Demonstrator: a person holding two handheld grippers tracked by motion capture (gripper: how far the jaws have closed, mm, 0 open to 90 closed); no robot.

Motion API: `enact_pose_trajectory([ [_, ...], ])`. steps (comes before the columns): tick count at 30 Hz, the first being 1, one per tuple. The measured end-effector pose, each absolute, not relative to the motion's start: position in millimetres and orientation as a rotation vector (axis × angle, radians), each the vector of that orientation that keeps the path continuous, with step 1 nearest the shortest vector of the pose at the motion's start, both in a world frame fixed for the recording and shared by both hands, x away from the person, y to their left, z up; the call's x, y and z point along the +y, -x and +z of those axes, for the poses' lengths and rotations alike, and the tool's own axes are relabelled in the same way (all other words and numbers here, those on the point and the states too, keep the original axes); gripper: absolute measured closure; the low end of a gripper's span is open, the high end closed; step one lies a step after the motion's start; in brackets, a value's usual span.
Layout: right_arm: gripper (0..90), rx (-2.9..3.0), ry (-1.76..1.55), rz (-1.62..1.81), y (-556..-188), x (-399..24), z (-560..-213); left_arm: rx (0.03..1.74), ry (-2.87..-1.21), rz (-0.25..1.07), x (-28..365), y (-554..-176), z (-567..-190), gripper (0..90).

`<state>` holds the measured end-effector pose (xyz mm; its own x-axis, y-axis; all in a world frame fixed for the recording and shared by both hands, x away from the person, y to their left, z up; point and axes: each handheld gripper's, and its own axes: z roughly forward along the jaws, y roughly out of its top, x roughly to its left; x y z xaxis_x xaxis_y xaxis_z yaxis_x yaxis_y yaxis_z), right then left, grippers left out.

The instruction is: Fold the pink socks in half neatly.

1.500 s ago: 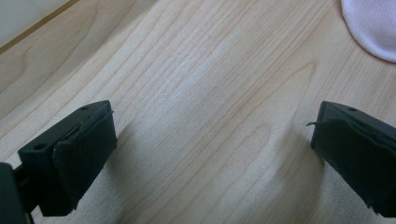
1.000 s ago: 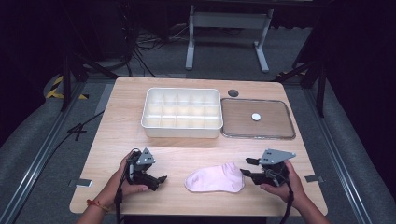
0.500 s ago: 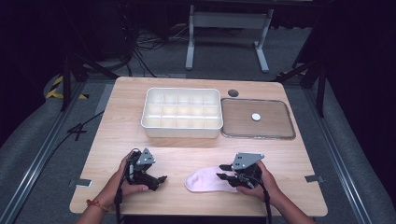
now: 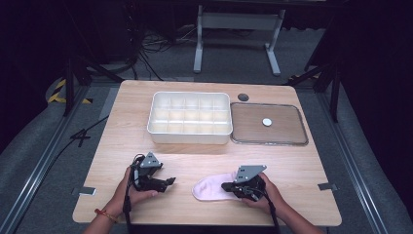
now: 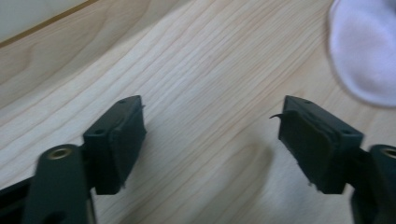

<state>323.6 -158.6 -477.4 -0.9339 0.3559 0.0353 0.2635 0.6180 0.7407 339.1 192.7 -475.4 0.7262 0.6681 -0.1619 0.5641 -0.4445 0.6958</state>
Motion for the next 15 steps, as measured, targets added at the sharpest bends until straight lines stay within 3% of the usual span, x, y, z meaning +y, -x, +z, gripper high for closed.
enact_pose_trajectory([
  [6, 89.0, 2.702, -0.498, 1.198, -317.5, -152.1, -477.9, 0.840, -2.080, 0.116, 158.1, -333.0, -461.5, 26.1],
  [15, 89.1, 2.701, -0.493, 1.199, -316.6, -151.3, -478.4, 0.716, -2.216, 0.134, 104.8, -328.0, -469.4, 29.4],
])
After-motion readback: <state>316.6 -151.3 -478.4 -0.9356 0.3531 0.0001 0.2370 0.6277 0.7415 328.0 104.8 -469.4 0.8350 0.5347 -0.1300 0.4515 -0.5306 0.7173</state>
